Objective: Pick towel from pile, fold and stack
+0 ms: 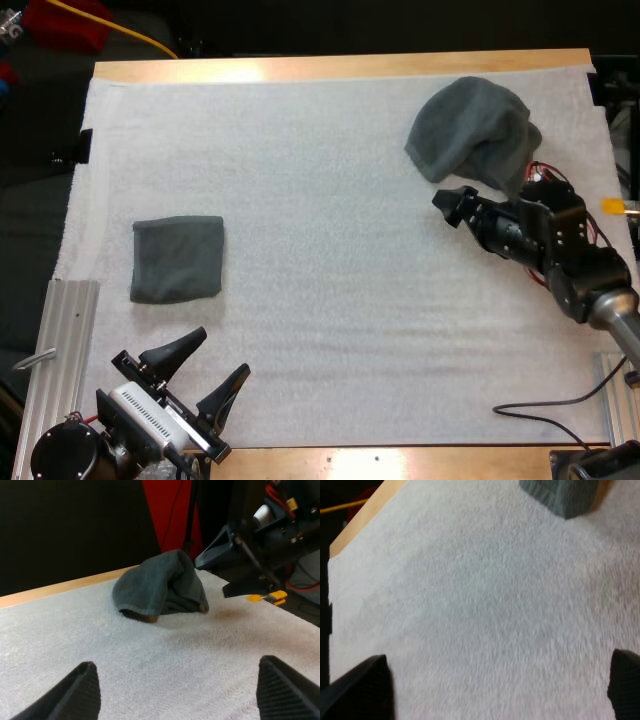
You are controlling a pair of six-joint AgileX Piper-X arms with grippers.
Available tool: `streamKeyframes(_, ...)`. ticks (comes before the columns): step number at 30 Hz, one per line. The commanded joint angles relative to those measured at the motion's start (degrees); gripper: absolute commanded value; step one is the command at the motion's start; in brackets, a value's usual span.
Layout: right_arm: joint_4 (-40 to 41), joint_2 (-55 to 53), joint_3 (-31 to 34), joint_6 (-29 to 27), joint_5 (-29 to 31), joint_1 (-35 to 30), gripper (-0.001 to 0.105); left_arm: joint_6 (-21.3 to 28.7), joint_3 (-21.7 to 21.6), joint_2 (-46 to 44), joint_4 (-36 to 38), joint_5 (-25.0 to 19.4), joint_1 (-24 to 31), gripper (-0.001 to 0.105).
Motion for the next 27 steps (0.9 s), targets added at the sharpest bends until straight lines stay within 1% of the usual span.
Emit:
streamKeyframes(1, -1.51, 0.94, -0.49, 0.09, 0.50, 0.07, 0.085, -0.86, 0.07, -7.91, -0.68, 0.52, -0.12, 0.064)
streamKeyframes(4, -3.70, 3.62, -0.49, 0.90, 0.89, 0.07, 0.085, -1.32, 0.07, -7.91, -0.68, 0.52, -0.12, 0.064)
streamKeyframes(10, -11.53, 8.96, -0.49, 2.81, 0.89, -0.16, 0.085, -1.31, 0.07, -7.91, 1.08, 0.52, -0.12, 0.064)
streamKeyframes(14, -17.01, 12.68, -0.49, 4.56, 2.51, -0.25, 0.085, -1.31, 0.07, -7.91, 3.53, 0.52, -0.12, 0.064)
streamKeyframes(17, -20.17, 15.38, -0.49, 6.49, 4.00, -0.25, 0.085, -1.31, 0.07, -7.91, 3.80, 0.52, -0.12, 0.064)
streamKeyframes(19, -22.42, 17.11, -0.58, 6.58, 4.32, -0.25, 0.085, -1.31, 0.07, -7.91, 3.80, 0.52, -0.12, 0.064)
streamKeyframes(24, -23.51, 21.87, -3.28, 6.58, 4.91, -0.25, 0.085, -1.31, 0.07, -7.91, 3.80, 1.81, -0.12, 0.064)
streamKeyframes(27, -24.55, 25.07, -6.09, 6.19, 5.09, -0.25, 0.085, -2.41, 0.07, -7.91, 3.80, 1.83, -0.12, 0.064)
